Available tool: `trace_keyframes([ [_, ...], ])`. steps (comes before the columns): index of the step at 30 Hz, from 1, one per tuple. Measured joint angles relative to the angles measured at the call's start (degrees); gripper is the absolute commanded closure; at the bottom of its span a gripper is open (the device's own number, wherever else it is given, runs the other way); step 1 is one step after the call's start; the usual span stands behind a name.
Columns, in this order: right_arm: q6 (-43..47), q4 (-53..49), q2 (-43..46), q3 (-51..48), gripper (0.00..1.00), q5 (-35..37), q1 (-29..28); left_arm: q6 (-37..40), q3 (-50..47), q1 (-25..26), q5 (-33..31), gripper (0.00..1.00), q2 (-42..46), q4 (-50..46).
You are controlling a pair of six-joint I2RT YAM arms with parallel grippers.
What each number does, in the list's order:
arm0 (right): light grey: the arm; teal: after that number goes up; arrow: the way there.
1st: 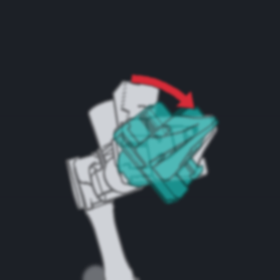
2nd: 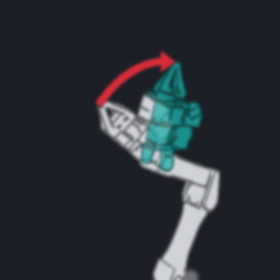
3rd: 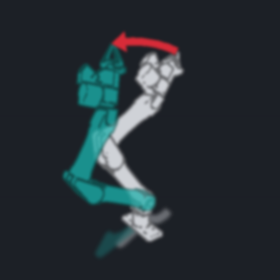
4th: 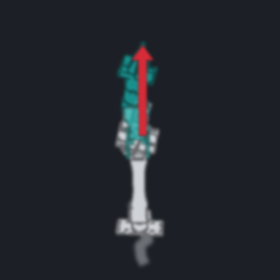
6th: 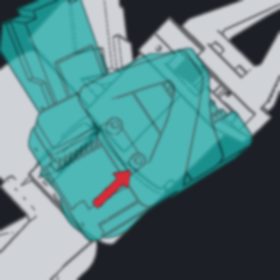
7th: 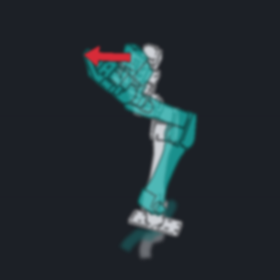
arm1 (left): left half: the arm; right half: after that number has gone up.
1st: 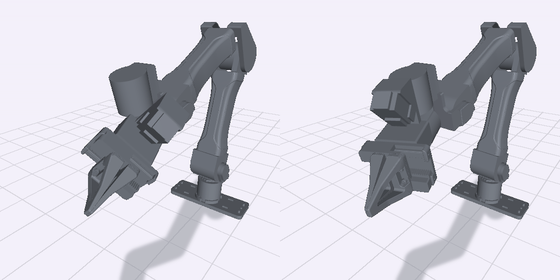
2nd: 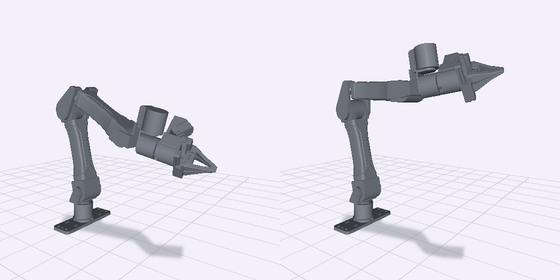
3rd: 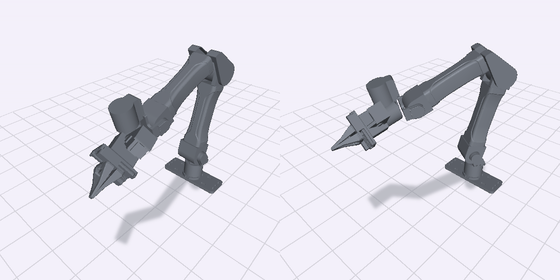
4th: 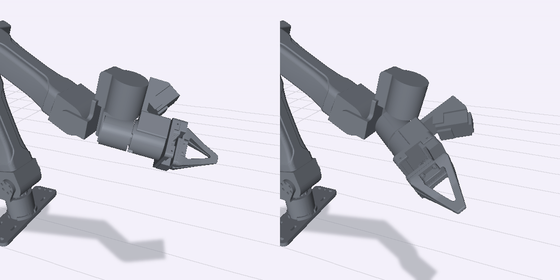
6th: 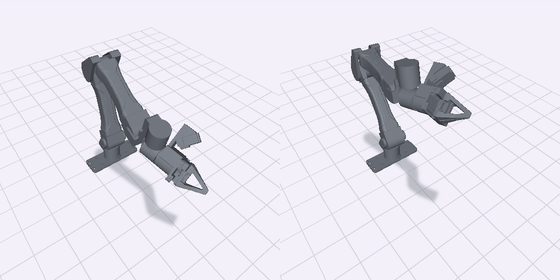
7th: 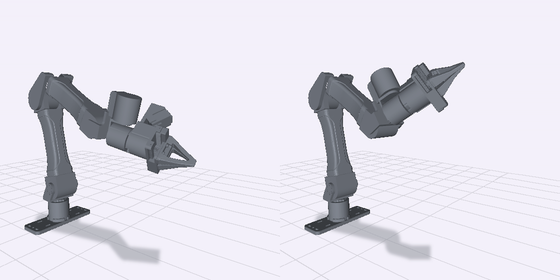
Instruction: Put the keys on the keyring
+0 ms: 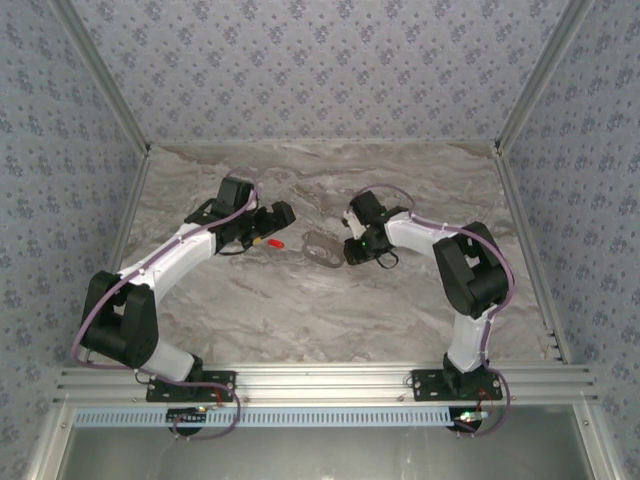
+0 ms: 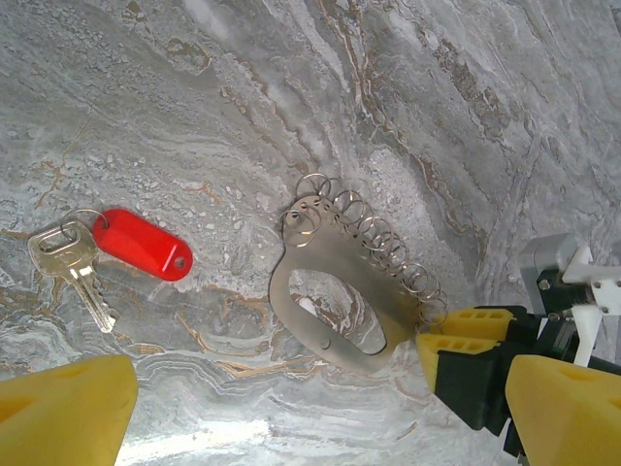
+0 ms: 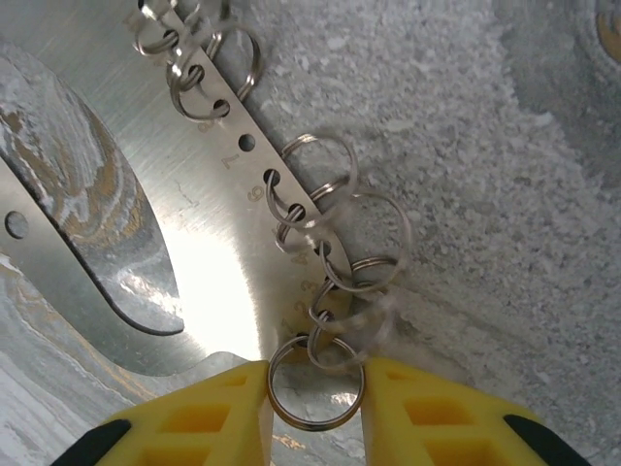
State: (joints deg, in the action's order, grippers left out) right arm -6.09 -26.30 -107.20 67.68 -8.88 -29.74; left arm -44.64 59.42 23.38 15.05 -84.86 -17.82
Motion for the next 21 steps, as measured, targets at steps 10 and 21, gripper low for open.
trace_keyframes([
  [10,0.5,-0.2,-0.2,1.3,0.83,-0.9,0.0,0.0,0.0,0.0,0.0,0.02,0.0,0.0],
  [21,0.6,-0.5,-0.2,1.4,0.94,-2.5,0.0,0.0,0.0,0.0,0.0,0.02,0.0,0.0],
])
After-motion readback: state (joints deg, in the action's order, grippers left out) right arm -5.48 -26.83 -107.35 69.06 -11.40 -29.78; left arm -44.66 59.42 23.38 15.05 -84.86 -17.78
